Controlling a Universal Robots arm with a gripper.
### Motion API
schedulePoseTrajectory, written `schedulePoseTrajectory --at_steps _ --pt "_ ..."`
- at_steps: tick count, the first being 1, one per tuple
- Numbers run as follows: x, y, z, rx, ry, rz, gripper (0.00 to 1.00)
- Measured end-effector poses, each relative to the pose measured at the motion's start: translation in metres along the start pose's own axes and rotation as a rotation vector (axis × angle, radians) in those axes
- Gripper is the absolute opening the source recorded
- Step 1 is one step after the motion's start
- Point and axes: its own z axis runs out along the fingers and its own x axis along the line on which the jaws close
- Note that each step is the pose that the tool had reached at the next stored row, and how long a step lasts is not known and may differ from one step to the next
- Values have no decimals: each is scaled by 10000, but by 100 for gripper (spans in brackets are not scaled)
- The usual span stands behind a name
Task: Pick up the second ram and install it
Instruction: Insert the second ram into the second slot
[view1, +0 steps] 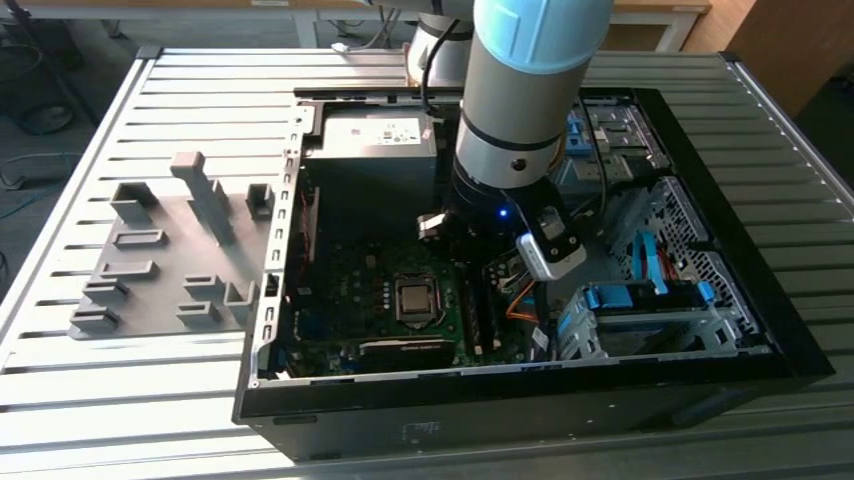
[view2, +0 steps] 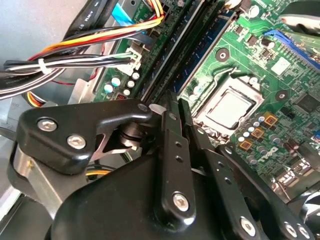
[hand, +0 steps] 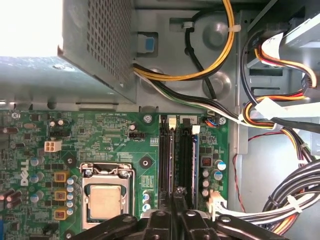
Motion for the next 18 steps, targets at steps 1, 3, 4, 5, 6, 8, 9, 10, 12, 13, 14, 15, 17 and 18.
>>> schedulePoseTrajectory --at_steps 1,3,4,5,6,8,9,10,12,13,14,15,17,18 --pt "0 0 0 -1 -1 7 18" --pt "-6 -1 -1 1 0 42 18" --pt "-8 -1 -1 4 0 77 18" --pt "-10 -1 -1 8 -1 129 18" --pt "-12 -1 -2 8 -1 168 18" --pt "-18 0 0 7 -2 209 18" --pt "-18 0 0 8 -1 218 18" --pt "-18 0 0 7 -1 219 18" --pt "-18 -1 1 5 -2 242 18" --pt "-18 0 1 6 -2 243 18" --pt "-18 0 1 5 -3 244 18" --pt "-18 0 1 6 -3 245 18" --pt "-18 0 1 6 -2 247 18" --pt "-18 0 1 6 -2 249 18"
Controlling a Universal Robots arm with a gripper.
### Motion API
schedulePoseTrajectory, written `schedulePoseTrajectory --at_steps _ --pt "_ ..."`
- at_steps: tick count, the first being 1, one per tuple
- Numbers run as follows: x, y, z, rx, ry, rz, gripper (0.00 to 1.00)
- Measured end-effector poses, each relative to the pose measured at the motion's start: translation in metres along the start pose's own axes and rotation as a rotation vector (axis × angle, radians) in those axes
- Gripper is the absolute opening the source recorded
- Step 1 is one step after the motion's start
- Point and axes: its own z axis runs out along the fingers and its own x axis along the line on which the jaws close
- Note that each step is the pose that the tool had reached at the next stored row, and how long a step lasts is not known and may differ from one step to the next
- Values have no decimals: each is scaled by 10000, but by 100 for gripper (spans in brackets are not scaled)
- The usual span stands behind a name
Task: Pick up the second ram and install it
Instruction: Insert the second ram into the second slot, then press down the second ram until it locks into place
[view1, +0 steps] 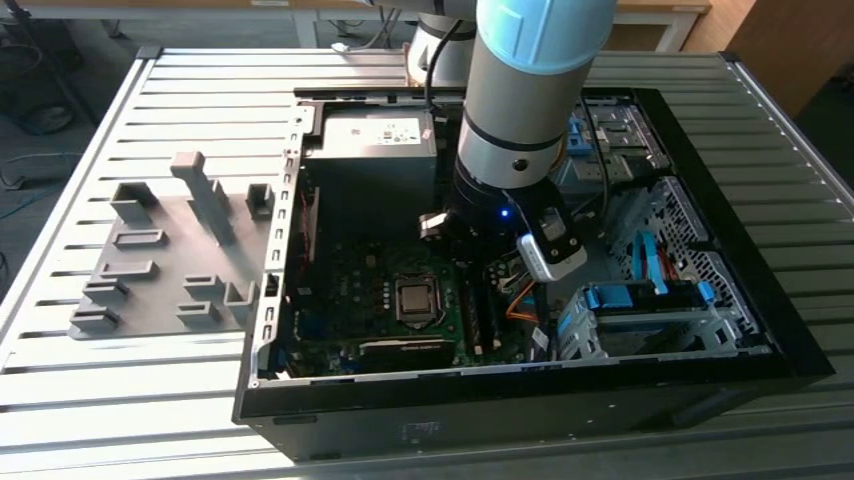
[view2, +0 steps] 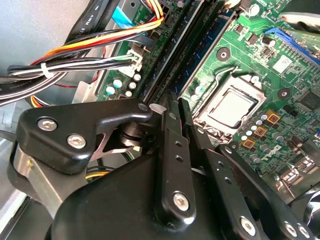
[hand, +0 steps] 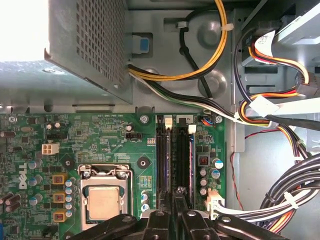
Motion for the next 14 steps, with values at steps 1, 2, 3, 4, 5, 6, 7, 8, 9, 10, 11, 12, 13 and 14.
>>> schedulePoseTrajectory --at_steps 1,2,3,4,5,6,7,8,9,10,11,12,13,14 --pt "0 0 0 0 0 1 18" --pt "0 0 0 -1 0 3 18" --pt "0 0 0 0 0 4 18" --pt "0 0 0 0 0 5 18" --pt "-1 0 0 0 0 14 18" --pt "-2 0 0 -2 0 44 18" --pt "-3 0 0 -2 -1 95 18" --pt "-3 0 0 -3 -2 166 18" --pt "-3 0 1 -4 -3 230 18" --pt "-4 -4 1 -4 -3 259 18" --pt "-4 -8 1 -5 -3 261 18" --pt "-5 -15 1 -4 -3 261 18" --pt "-4 -19 0 -4 -3 262 18" --pt "-4 -19 1 -4 -3 262 18"
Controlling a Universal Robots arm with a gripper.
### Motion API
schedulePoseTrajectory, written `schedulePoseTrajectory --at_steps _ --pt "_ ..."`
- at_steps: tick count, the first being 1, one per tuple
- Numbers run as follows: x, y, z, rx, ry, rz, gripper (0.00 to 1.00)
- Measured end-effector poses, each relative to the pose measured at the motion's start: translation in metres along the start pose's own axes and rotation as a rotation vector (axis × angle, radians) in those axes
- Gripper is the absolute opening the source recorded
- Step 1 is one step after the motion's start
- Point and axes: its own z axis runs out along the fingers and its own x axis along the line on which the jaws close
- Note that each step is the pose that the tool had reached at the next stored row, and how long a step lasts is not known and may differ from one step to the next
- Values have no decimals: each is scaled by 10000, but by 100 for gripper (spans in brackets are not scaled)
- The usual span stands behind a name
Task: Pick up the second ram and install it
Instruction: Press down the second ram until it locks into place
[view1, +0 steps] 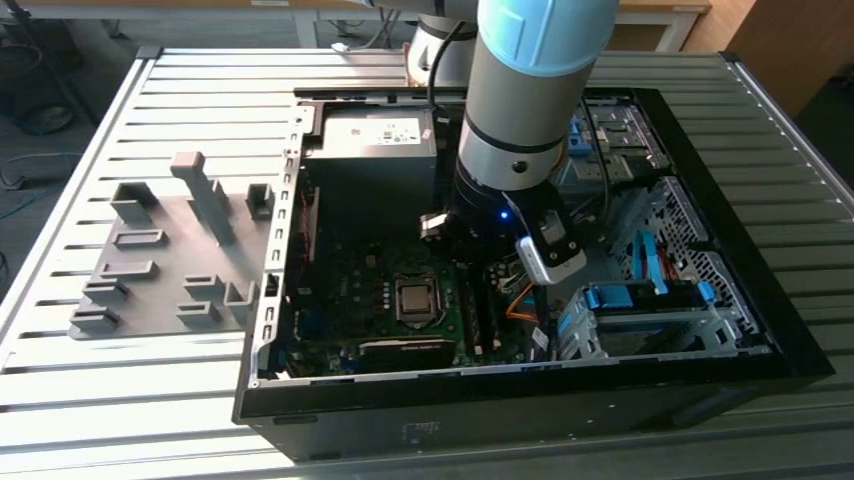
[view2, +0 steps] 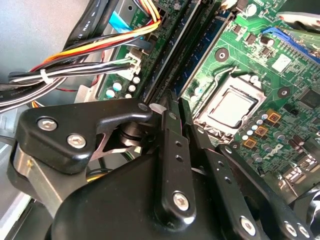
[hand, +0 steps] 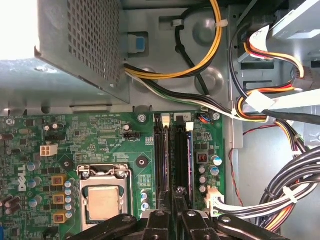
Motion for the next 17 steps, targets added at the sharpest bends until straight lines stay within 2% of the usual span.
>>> schedulePoseTrajectory --at_steps 11,14,15,17 --pt "-1 0 7 0 0 22 18" --pt "-1 -1 8 -1 -1 22 16" --pt "-1 -1 9 0 0 21 11" --pt "-1 -1 9 0 0 21 11"
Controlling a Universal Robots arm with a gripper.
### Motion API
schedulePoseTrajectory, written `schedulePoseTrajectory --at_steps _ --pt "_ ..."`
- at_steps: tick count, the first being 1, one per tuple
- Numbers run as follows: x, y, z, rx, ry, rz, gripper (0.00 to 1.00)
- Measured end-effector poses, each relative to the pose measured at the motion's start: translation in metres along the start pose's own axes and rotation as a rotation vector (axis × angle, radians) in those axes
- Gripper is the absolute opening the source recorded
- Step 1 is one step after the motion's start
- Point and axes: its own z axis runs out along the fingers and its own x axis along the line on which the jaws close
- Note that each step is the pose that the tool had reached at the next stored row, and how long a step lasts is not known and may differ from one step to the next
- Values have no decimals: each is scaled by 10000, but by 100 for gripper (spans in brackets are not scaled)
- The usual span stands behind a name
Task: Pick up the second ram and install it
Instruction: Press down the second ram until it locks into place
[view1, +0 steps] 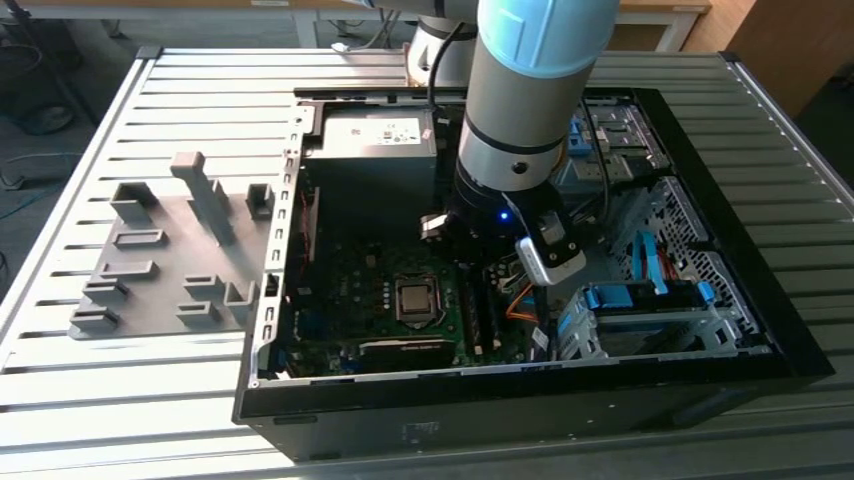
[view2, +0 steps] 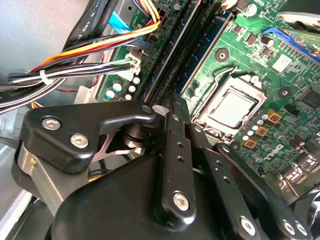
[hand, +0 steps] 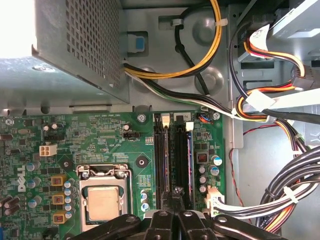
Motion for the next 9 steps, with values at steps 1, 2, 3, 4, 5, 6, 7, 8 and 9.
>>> schedulePoseTrajectory --at_steps 1,2,3,4,5,6,7,8,9 --pt "0 0 0 -1 0 0 11" --pt "0 0 0 0 0 0 11" --pt "0 0 0 1 0 0 11" --pt "0 0 0 2 0 0 11" --pt "0 0 0 3 0 0 11" --pt "0 0 0 4 0 0 11" --pt "0 -1 0 5 0 0 11" --pt "0 -1 0 6 0 0 11" --pt "0 0 0 6 0 0 11"
